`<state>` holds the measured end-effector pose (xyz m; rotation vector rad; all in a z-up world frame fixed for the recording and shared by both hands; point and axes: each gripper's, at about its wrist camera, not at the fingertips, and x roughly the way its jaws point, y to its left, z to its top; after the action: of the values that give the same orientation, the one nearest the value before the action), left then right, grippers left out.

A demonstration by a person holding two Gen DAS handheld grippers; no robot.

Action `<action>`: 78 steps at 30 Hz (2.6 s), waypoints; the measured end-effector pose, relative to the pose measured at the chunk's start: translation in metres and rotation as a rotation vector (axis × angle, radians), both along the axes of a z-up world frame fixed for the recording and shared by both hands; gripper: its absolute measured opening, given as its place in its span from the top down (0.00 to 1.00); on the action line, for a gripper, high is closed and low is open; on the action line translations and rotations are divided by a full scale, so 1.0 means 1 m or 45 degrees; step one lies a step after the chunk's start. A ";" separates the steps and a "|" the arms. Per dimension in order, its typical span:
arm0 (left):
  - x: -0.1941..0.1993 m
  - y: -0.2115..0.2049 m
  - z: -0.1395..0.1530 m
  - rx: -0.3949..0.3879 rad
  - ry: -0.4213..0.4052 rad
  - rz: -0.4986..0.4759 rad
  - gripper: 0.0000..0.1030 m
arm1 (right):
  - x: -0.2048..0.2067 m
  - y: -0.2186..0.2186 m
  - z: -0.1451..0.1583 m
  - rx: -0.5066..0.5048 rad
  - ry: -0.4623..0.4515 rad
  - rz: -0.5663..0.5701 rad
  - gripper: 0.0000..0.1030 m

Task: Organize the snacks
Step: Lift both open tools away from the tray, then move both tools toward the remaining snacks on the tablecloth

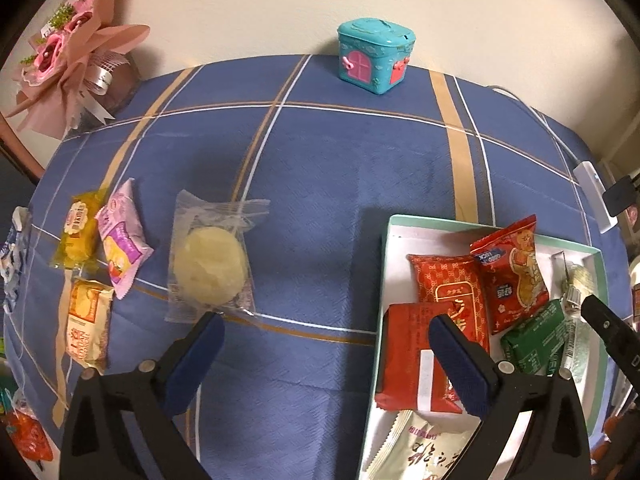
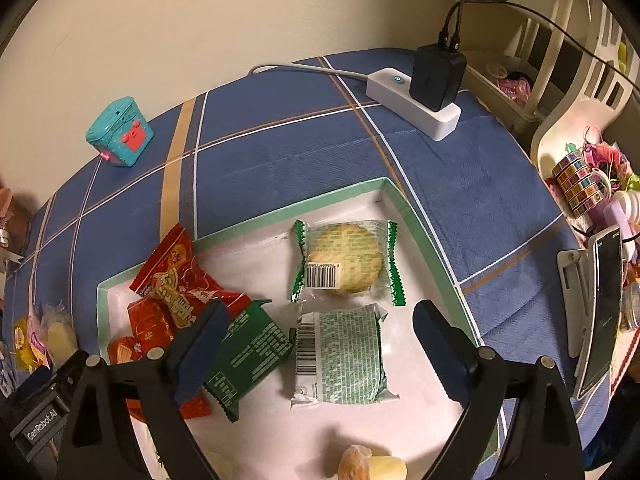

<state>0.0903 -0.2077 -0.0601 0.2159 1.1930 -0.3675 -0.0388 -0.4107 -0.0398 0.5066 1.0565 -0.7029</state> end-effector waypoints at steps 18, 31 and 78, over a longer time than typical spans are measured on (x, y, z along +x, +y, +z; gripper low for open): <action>-0.010 0.040 0.035 -0.043 -0.089 0.037 0.00 | 0.000 0.056 0.018 -0.011 0.028 0.074 0.09; -0.013 0.068 0.039 0.040 -0.085 0.050 0.00 | -0.003 0.102 0.020 -0.023 0.081 0.138 0.09; 0.084 0.291 -0.001 -0.040 0.162 0.494 0.00 | 0.119 0.284 -0.034 0.098 0.145 0.528 0.09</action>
<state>0.1738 0.0833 -0.0608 -0.0689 1.3214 -0.0597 0.0803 -0.1272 -0.0740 0.2999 1.2520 -0.3276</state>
